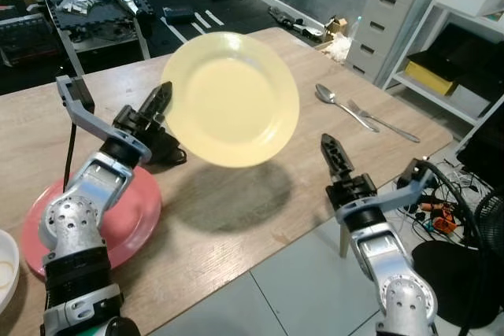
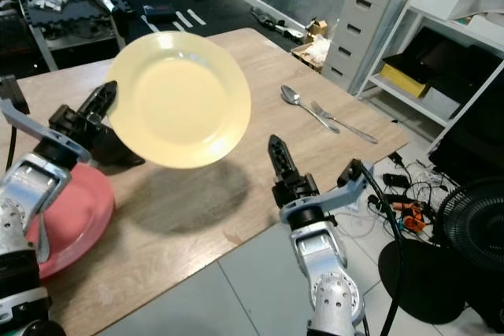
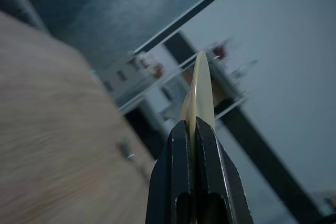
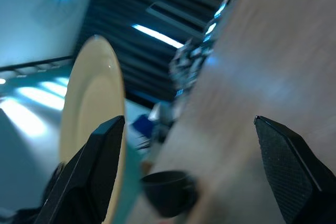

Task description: Setting the table

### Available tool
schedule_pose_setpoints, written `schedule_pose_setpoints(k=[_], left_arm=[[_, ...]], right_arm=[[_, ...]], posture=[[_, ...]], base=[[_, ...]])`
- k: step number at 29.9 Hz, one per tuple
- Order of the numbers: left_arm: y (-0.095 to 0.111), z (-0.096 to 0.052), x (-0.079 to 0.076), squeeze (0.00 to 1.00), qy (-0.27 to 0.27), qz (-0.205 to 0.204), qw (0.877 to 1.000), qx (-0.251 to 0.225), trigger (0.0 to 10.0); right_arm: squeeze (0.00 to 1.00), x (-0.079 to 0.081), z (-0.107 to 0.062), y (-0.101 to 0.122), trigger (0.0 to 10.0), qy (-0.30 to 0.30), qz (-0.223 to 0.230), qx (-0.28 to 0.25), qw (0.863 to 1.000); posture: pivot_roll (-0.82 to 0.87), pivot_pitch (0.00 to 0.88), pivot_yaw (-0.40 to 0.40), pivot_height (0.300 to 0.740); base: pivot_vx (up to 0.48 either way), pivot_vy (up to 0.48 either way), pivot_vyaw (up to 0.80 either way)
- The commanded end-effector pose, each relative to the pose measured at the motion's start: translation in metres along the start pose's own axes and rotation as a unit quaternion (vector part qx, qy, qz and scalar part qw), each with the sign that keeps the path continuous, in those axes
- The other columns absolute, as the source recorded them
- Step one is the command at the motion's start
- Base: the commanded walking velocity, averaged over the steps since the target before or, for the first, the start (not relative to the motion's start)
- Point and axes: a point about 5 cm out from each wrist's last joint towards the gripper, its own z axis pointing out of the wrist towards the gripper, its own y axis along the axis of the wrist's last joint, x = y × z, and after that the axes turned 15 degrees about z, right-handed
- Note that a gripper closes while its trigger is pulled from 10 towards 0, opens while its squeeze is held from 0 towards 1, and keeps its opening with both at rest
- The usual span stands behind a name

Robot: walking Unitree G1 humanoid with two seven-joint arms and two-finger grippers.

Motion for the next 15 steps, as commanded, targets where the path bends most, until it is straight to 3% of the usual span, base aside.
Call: schedule_pose_setpoints(k=[1, 2, 10, 15], left_arm=[[0.008, 0.001, -0.007, 0.0, -0.018, -0.004, 1.0, -0.016, 10.0], [0.008, 0.002, -0.011, 0.0, -0.023, -0.008, 1.0, -0.018, 10.0], [-0.001, 0.004, -0.016, 0.0, -0.027, -0.031, 0.999, -0.013, 10.0], [-0.005, 0.005, -0.017, 0.0, -0.026, -0.047, 0.999, -0.009, 10.0]], right_arm=[[1.0, 0.005, -0.001, -0.003, 10.0, 0.021, 0.022, 0.01, 0.999], [0.0, 0.005, -0.001, -0.007, 10.0, 0.019, 0.032, 0.017, 0.999], [0.0, 0.023, 0.002, -0.025, 10.0, 0.089, 0.082, 0.049, 0.991], [0.0, 0.043, 0.003, -0.034, 10.0, 0.163, 0.118, 0.083, 0.976]], posture=[[0.07, 0.146, 0.038, 0.74], [0.07, 0.146, 0.037, 0.74], [0.07, 0.147, 0.038, 0.74], [0.07, 0.145, 0.039, 0.74]], base=[[0.0, 0.0, 0.0], [0.0, 0.0, 0.0], [0.0, 0.0, 0.0], [0.0, 0.0, 0.0]])
